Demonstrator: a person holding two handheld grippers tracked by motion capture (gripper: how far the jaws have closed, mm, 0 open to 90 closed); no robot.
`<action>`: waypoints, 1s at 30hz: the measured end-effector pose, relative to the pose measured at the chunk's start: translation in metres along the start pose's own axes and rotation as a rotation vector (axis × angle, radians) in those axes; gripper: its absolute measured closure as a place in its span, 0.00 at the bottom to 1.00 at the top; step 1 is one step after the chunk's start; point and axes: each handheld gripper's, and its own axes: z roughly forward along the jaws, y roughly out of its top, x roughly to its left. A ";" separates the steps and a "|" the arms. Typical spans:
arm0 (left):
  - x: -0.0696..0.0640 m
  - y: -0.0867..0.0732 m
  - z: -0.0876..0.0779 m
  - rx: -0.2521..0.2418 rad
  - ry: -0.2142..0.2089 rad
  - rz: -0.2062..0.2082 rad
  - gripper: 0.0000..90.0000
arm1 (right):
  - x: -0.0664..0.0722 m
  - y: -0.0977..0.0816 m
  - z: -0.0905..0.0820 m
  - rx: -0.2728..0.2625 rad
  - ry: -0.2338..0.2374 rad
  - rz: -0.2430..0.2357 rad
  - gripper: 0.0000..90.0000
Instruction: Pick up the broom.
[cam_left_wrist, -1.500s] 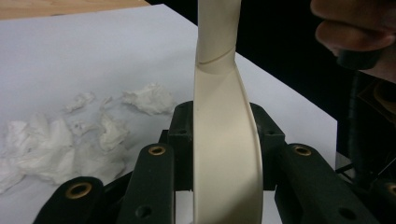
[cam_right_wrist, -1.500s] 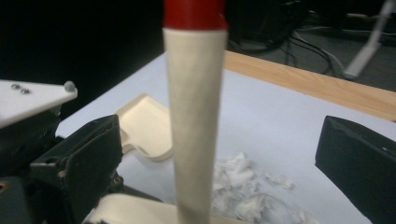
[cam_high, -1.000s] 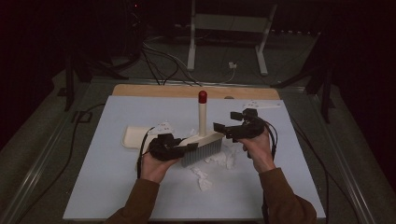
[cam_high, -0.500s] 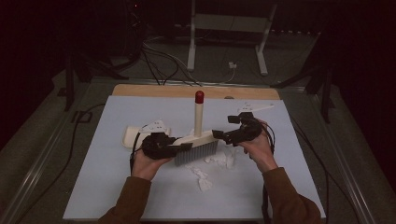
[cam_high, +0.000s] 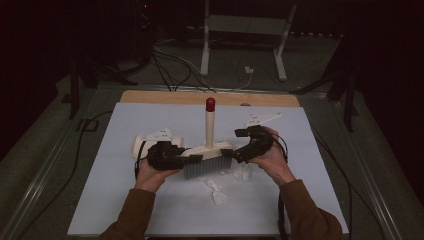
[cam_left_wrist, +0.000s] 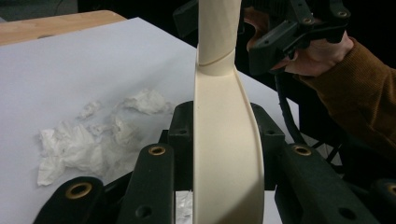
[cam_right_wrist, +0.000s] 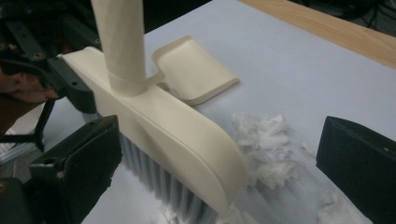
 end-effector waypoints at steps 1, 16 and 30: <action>0.000 0.000 -0.001 -0.001 -0.008 0.002 0.77 | 0.000 0.000 0.000 0.000 0.000 0.000 0.01; -0.002 -0.003 0.004 0.023 -0.131 0.029 0.77 | 0.007 -0.002 0.008 0.097 0.231 -0.098 0.31; -0.002 -0.005 0.012 0.037 -0.226 0.066 0.77 | 0.013 -0.007 0.008 0.207 0.409 -0.170 0.66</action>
